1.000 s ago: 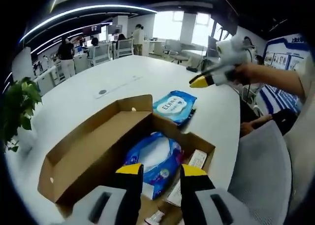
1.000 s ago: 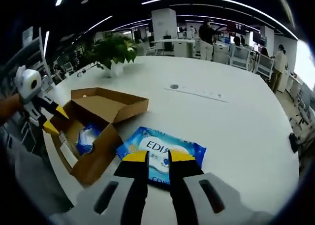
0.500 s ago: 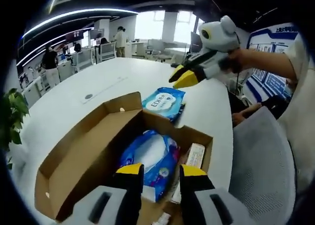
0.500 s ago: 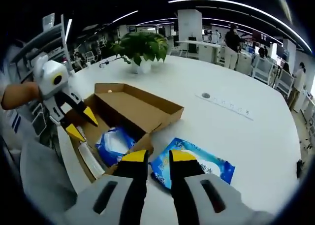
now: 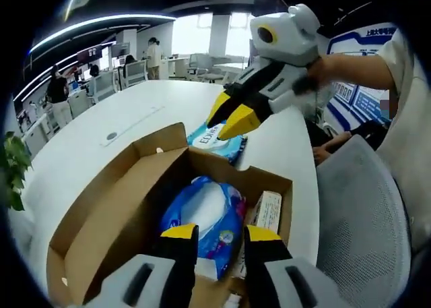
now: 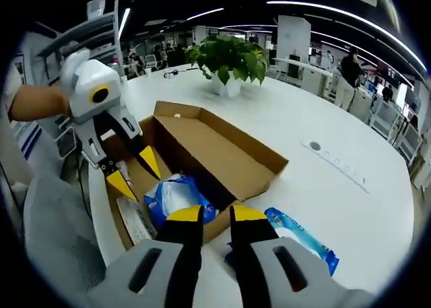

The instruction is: Operate the shoe box by opening the lid, removing the specified soft item, and placing it in the target area until the item is outside and the box remains undamaged.

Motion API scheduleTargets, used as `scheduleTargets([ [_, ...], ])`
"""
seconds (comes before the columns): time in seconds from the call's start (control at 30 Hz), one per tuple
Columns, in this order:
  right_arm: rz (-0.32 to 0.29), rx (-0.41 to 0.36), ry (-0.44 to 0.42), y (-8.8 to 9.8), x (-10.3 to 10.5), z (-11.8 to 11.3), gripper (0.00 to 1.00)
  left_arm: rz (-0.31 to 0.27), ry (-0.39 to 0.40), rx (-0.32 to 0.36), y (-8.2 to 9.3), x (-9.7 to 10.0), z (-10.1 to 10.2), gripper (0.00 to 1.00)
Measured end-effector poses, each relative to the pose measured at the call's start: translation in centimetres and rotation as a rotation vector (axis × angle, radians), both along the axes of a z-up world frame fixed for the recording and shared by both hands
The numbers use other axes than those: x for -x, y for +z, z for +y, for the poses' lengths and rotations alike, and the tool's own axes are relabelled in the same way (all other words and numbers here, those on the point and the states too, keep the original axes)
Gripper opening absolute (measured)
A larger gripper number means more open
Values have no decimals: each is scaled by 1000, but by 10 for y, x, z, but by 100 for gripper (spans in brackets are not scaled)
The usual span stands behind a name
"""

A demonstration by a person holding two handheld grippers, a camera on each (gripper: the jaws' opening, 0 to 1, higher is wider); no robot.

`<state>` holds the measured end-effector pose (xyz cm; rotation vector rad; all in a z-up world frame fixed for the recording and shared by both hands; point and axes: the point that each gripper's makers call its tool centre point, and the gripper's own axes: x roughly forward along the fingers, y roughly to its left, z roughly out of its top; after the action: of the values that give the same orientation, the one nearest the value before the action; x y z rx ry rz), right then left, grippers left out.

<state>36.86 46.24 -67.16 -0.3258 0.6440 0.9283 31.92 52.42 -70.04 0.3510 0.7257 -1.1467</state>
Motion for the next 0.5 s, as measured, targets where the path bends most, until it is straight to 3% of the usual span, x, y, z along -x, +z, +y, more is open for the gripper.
scheduleTargets([
  [0.5,19,74,126,-21,4,25,11,25,-127,-40,-13,4,-27,15],
])
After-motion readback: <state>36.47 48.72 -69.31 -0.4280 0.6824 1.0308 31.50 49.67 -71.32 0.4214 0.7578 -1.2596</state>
